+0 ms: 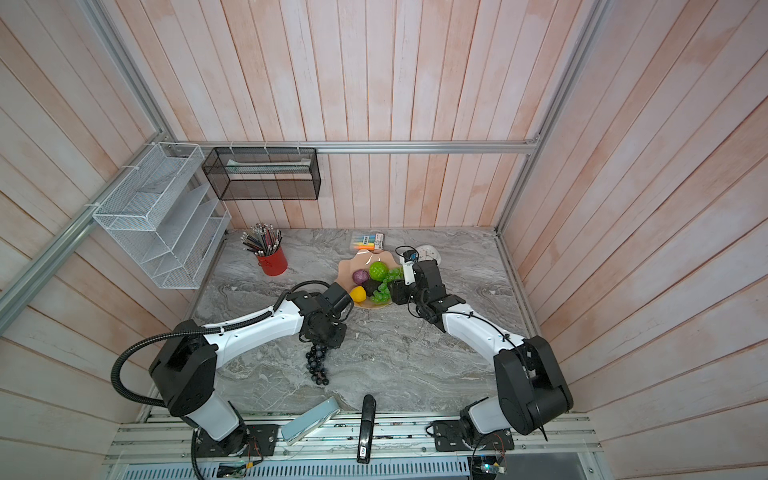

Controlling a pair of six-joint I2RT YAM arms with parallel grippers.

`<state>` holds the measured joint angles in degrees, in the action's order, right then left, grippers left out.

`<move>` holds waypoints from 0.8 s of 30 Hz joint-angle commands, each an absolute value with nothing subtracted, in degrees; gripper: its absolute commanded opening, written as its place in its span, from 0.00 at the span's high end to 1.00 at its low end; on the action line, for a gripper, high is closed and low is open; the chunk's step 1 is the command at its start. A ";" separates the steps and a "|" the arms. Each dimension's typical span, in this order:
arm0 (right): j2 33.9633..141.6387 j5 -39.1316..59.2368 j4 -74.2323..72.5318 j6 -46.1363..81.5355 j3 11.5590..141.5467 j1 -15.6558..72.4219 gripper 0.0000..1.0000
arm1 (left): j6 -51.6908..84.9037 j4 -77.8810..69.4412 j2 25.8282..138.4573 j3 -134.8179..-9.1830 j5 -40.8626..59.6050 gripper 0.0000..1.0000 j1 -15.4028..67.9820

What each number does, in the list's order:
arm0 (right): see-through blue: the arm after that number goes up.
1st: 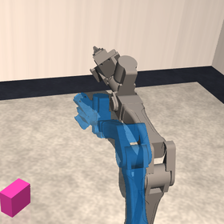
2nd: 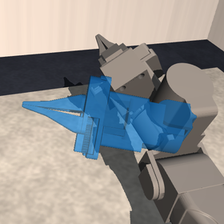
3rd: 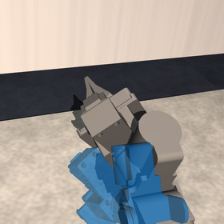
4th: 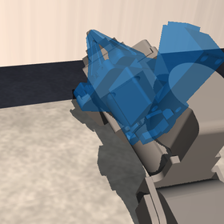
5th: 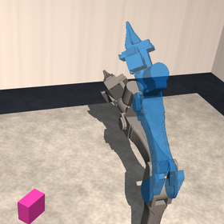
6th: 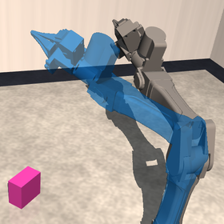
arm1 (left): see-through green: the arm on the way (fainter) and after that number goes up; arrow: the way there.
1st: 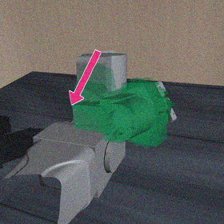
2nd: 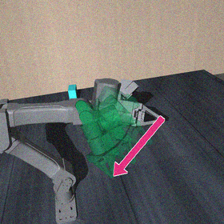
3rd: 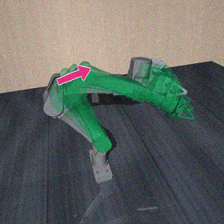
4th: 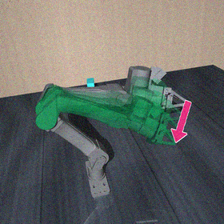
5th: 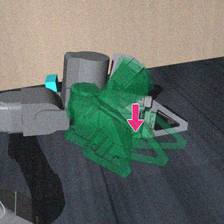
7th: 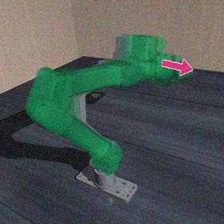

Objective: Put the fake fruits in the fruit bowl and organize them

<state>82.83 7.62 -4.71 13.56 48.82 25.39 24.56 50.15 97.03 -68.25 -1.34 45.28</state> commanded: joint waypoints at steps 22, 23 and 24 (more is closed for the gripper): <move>83.43 7.72 -4.91 13.62 47.45 24.78 0.42 | 24.33 47.82 95.10 -67.96 -9.67 0.95 46.19; 83.26 7.73 -4.52 13.62 47.69 24.79 0.42 | 24.51 47.61 94.09 -67.71 -9.54 0.97 46.10; 82.94 7.72 -4.31 13.67 47.87 24.79 0.42 | 24.45 47.02 92.68 -67.24 -9.06 0.99 45.91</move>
<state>83.20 7.62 -4.71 13.54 47.59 25.02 23.99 48.71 96.71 -68.10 -8.01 46.17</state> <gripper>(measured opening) 0.583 0.045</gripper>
